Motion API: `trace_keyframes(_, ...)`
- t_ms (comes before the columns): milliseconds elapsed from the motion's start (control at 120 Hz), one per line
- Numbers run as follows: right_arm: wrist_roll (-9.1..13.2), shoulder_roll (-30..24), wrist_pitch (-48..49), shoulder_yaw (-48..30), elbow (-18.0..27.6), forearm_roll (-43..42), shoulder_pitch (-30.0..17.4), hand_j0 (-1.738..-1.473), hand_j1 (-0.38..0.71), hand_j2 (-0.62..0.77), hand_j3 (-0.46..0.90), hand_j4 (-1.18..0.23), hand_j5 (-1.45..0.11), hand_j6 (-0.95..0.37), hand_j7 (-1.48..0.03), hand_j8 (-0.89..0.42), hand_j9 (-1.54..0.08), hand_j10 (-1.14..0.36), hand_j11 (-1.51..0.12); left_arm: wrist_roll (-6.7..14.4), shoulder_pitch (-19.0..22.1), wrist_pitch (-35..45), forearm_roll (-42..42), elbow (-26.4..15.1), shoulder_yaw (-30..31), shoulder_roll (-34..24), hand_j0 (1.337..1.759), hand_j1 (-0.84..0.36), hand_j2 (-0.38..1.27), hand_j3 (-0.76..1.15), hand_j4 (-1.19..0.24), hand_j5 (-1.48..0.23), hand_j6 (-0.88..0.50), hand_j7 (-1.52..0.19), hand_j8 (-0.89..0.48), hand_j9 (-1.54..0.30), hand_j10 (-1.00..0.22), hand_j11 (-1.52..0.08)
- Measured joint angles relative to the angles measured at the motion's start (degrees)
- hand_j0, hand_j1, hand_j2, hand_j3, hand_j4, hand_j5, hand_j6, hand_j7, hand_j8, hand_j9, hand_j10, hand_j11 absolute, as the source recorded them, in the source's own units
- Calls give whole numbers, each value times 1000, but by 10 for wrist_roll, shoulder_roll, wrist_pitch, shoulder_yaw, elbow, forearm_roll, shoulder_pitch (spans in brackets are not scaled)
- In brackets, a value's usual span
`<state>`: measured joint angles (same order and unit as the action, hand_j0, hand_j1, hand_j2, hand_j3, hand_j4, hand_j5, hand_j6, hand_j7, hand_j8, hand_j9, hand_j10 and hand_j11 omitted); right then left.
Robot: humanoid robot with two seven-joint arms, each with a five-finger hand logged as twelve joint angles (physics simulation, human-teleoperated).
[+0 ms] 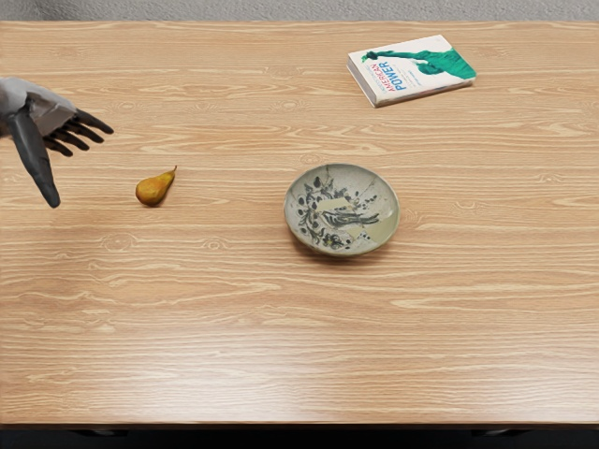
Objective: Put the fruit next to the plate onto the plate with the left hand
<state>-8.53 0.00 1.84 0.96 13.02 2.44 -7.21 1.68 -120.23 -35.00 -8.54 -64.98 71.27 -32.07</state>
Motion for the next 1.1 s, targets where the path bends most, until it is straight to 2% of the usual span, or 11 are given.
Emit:
trace_keyframes(392,0,0,0,-1,-3,1,0,-1658,-339,-2,0,-8,-11,-8,-11,-8,-11,-8,-11,0,0,0,7,0,-6,1,1658,337,2,0,-10,-13,-11,-13,-10,-13,-10,-13)
trace_keyframes(425,0,0,0,-1,-3,1,0,-1658,-339,-2,0,-8,-10,-8,-11,-8,-10,-8,-10,-1,-1,0,12,1,-6,7,1658,337,2,0,-11,-13,-11,-13,-11,-13,-11,-13)
trace_keyframes(458,0,0,0,-1,-3,1,0,-1658,-339,-2,0,-8,-10,-8,-10,-8,-10,-8,-10,0,-1,0,19,8,-6,40,1658,337,2,0,-11,-14,-12,-13,-11,-13,-11,-13)
trace_keyframes(525,0,0,0,-1,-3,1,0,-1658,-339,-2,0,-8,-10,-8,-10,-8,-10,-8,-10,0,-45,0,29,16,-3,76,1658,337,2,0,-11,-13,-11,-13,-11,-13,-10,-13)
trace_keyframes(567,0,0,0,-1,-3,1,0,-1658,-339,-2,0,-8,-10,-8,-10,-8,-10,-8,-10,0,-58,0,31,13,-1,104,1658,338,2,0,-10,-13,-10,-13,-10,-13,-10,-13)
trace_keyframes(642,0,0,0,-1,-3,1,0,-1658,-339,-2,0,-8,-11,-8,-11,-8,-11,-8,-11,0,-102,2,25,-25,17,146,1658,338,2,0,-10,-12,-10,-12,-10,-12,-9,-12)
trace_keyframes(667,0,0,0,-1,-3,1,0,-1658,-339,-2,0,-8,-11,-8,-11,-8,-11,-8,-11,1,-121,22,12,-50,28,150,1658,338,1,0,-9,-12,-9,-12,-9,-12,-9,-12)
trace_keyframes(725,0,0,0,-1,-3,1,0,-1658,-339,-2,0,-8,-10,-8,-10,-8,-10,-8,-10,2,-124,97,-20,-100,46,174,1658,338,2,0,-9,-12,-9,-12,-9,-12,-9,-12)
trace_keyframes(833,0,0,0,-1,-3,1,0,-1658,-339,-2,0,-8,-11,-8,-11,-8,-11,-8,-11,2,-113,241,-98,-152,62,202,1658,339,2,0,-9,-11,-9,-11,-9,-11,-9,-11)
trace_keyframes(967,0,0,0,-1,-3,1,0,-1658,-339,-2,0,-8,-10,-8,-10,-8,-10,-8,-10,2,-48,423,-201,-175,67,241,1658,339,2,0,-9,-11,-9,-11,-9,-11,-9,-11)
trace_keyframes(1100,0,0,0,-1,-3,1,0,-1658,-339,-2,0,-8,-10,-8,-10,-8,-10,-8,-10,0,2,495,-220,-178,68,262,1658,339,2,0,-9,-11,-9,-11,-9,-11,-9,-11)
